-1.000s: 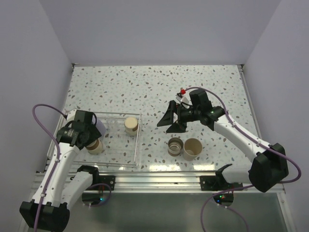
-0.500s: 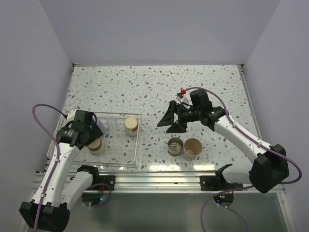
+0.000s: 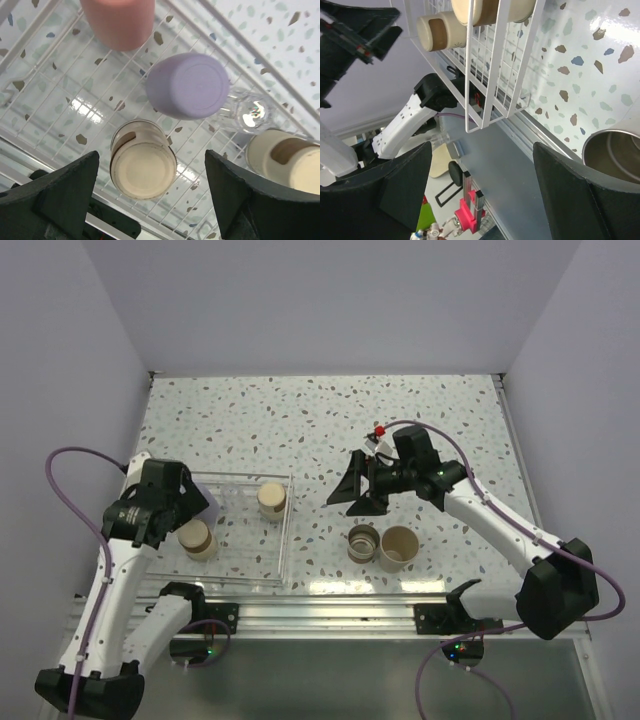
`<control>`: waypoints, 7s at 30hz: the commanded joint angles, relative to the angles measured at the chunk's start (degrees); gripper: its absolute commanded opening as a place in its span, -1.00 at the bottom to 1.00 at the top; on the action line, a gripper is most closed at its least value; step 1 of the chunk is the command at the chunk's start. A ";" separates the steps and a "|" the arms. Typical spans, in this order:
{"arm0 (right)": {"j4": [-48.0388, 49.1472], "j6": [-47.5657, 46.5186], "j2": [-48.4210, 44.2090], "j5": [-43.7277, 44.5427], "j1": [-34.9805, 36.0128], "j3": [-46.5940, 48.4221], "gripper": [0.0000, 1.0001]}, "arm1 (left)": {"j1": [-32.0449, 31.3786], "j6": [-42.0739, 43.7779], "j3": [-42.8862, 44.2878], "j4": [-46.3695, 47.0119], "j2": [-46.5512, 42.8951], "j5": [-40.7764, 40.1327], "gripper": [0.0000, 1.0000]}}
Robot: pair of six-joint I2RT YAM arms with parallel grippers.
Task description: Load the cups into the dish rack
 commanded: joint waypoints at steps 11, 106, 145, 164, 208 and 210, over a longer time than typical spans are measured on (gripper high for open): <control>-25.54 -18.68 3.33 21.85 5.54 15.90 0.57 | 0.39 7.85 22.15 0.61 0.06 2.86 0.83; 51.66 38.51 4.66 -2.21 9.59 18.11 -1.00 | 0.30 -9.71 -0.43 66.00 -8.38 63.86 1.00; 61.63 47.31 9.67 -4.41 10.03 18.54 -1.00 | 0.30 -17.81 -3.33 83.85 -4.16 67.20 0.85; 61.98 46.96 10.20 -2.65 11.44 17.40 -1.00 | 0.30 -15.70 -2.81 81.74 -3.81 66.94 -0.34; -19.50 -12.54 -2.90 8.86 -4.64 21.18 0.96 | 0.30 23.94 0.54 5.36 -12.25 37.76 -1.00; -19.58 -12.54 -2.46 8.95 -4.64 21.44 0.96 | 0.30 24.03 0.01 4.83 -12.16 35.92 -1.00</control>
